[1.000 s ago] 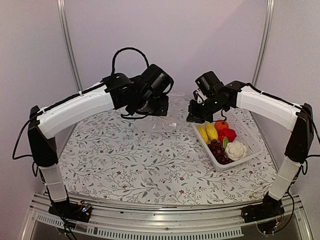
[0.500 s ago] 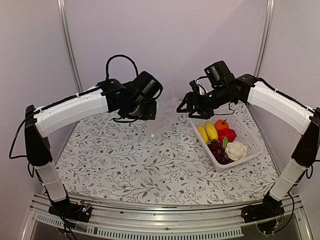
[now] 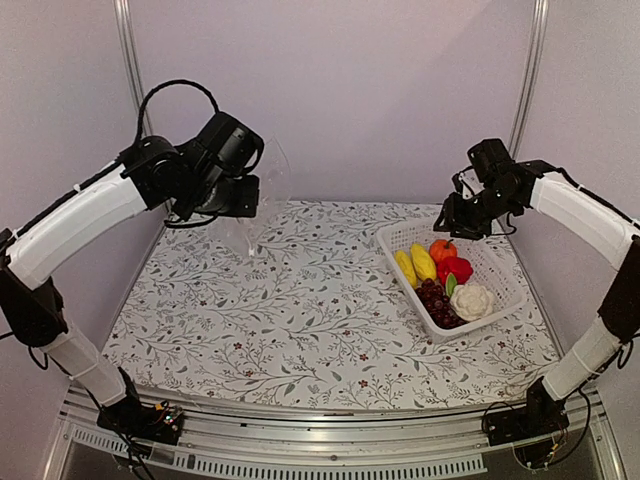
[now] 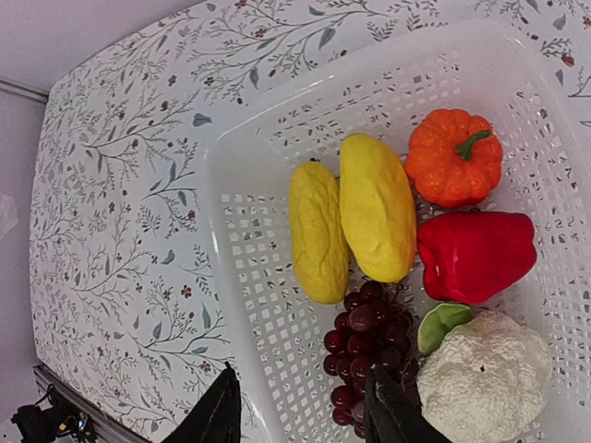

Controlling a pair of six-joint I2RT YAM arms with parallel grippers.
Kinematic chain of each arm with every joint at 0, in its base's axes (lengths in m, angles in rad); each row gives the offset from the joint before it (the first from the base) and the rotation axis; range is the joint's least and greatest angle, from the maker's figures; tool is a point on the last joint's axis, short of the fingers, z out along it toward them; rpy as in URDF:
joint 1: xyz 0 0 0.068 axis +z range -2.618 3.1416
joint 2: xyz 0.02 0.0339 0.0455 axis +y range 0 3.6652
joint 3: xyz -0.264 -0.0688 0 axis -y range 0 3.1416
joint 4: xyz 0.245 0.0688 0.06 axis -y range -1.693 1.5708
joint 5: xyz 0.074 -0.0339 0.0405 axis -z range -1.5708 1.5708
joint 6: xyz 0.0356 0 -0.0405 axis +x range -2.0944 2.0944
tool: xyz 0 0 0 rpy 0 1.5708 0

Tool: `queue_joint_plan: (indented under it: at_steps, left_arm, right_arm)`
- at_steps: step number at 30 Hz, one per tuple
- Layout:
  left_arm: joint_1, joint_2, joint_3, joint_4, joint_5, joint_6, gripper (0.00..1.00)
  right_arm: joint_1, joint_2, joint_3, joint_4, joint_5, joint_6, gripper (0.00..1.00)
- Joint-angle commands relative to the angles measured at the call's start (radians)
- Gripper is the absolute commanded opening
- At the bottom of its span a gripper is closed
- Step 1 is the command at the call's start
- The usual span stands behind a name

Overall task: Place the food in the zip-top bag and seal the zipper
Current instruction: Pick up the fake fruit from the bin.

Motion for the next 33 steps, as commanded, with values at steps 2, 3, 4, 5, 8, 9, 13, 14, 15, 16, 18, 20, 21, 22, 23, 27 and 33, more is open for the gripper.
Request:
queue_joint_plan:
  at_steps: [2, 3, 4, 5, 8, 9, 13, 14, 15, 16, 18, 20, 21, 22, 23, 27, 33]
  left_arm:
    - [0.016, 0.059, -0.057, 0.024, 0.072, 0.035, 0.00]
    - [0.018, 0.068, -0.062, 0.035, 0.084, 0.023, 0.00]
    - [0.017, 0.074, -0.072, 0.057, 0.103, 0.019, 0.00]
    - [0.017, 0.082, -0.082, 0.079, 0.125, 0.020, 0.00]
    - [0.020, 0.121, -0.083, 0.085, 0.155, -0.013, 0.00]
    - [0.018, 0.131, -0.081, 0.087, 0.169, -0.021, 0.00]
    - [0.018, 0.155, -0.083, 0.101, 0.226, -0.032, 0.00]
    - [0.017, 0.156, -0.082, 0.106, 0.233, -0.032, 0.00]
    - [0.017, 0.158, -0.084, 0.115, 0.239, -0.027, 0.00]
    - [0.018, 0.159, -0.086, 0.122, 0.240, -0.025, 0.00]
    - [0.020, 0.168, -0.081, 0.126, 0.245, -0.023, 0.00]
    - [0.021, 0.180, -0.070, 0.125, 0.255, -0.020, 0.00]
    - [0.021, 0.186, -0.066, 0.127, 0.261, -0.018, 0.00]
    - [0.021, 0.192, -0.060, 0.127, 0.264, -0.018, 0.00]
    - [0.021, 0.196, -0.055, 0.127, 0.268, -0.020, 0.00]
    - [0.026, 0.217, -0.042, 0.141, 0.315, -0.016, 0.00]
    - [0.027, 0.237, -0.035, 0.142, 0.353, -0.033, 0.00]
  right_arm:
    - [-0.022, 0.210, 0.041, 0.031, 0.119, -0.122, 0.39]
    - [-0.024, 0.242, 0.059, 0.036, 0.121, -0.136, 0.38]
    - [-0.024, 0.281, 0.080, 0.047, 0.110, -0.149, 0.38]
    - [-0.024, 0.320, 0.091, 0.057, 0.100, -0.158, 0.39]
    - [-0.024, 0.386, 0.123, 0.074, 0.097, -0.166, 0.45]
    - [-0.022, 0.421, 0.139, 0.070, 0.103, -0.168, 0.48]
    - [-0.022, 0.517, 0.162, 0.059, 0.139, -0.179, 0.53]
    - [-0.021, 0.538, 0.160, 0.061, 0.134, -0.184, 0.51]
    - [-0.023, 0.547, 0.153, 0.066, 0.133, -0.187, 0.50]
    - [-0.022, 0.555, 0.139, 0.075, 0.138, -0.187, 0.50]
    - [-0.023, 0.560, 0.115, 0.084, 0.156, -0.181, 0.52]
    - [-0.021, 0.580, 0.116, 0.082, 0.166, -0.181, 0.54]
    - [-0.023, 0.584, 0.114, 0.083, 0.173, -0.181, 0.54]
    - [-0.023, 0.587, 0.116, 0.083, 0.176, -0.180, 0.51]
    - [-0.022, 0.586, 0.120, 0.083, 0.173, -0.179, 0.45]
    - [-0.028, 0.526, 0.107, 0.099, 0.168, -0.146, 0.61]
    - [-0.037, 0.668, 0.206, 0.061, 0.087, -0.119, 0.73]
